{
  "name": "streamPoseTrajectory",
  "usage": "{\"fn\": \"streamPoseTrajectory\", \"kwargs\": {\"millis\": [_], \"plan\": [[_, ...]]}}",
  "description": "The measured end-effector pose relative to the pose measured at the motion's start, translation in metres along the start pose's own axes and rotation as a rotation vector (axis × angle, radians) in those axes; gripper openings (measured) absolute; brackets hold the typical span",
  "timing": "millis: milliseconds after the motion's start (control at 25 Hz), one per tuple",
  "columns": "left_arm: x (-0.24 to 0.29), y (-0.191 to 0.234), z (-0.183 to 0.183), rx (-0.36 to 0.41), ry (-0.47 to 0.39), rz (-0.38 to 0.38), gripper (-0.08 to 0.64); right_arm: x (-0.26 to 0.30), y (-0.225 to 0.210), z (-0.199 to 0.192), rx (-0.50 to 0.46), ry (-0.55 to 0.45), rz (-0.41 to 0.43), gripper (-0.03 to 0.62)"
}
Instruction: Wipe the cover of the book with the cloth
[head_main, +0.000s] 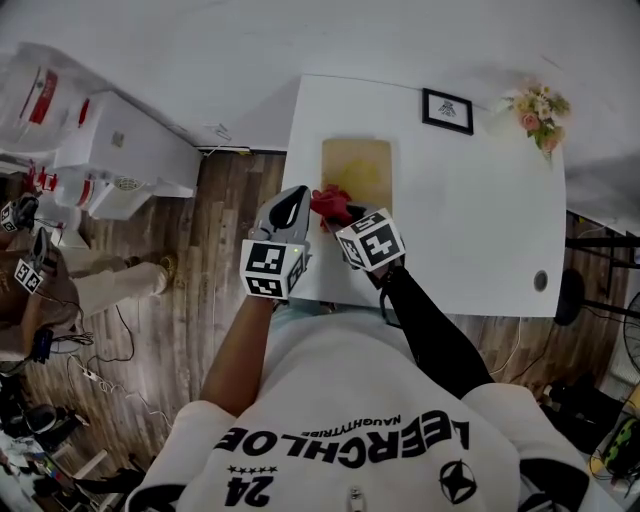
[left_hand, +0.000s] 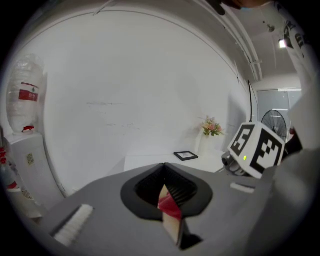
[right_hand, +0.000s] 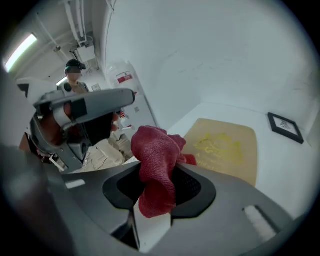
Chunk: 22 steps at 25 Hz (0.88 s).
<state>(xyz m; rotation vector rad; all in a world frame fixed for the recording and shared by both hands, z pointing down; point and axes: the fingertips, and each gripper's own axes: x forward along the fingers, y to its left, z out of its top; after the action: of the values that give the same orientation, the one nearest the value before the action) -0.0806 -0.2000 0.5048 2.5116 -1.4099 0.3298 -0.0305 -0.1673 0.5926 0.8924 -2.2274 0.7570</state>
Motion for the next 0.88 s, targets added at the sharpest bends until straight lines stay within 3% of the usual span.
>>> {"fn": "streamPoseTrajectory", "kwargs": {"millis": [240, 640, 880], "plan": [[-0.007, -0.001, -0.004, 0.000, 0.004, -0.001, 0.054, -0.002, -0.012, -0.015, -0.021, 0.022, -0.084, 0.138], [-0.004, -0.011, 0.001, 0.010, -0.007, -0.051, 0.054, -0.057, -0.085, -0.043, 0.142, -0.019, -0.277, 0.137], [-0.010, -0.012, 0.004, 0.011, -0.012, -0.063, 0.054, -0.070, -0.089, -0.043, 0.182, -0.055, -0.327, 0.138]]}}
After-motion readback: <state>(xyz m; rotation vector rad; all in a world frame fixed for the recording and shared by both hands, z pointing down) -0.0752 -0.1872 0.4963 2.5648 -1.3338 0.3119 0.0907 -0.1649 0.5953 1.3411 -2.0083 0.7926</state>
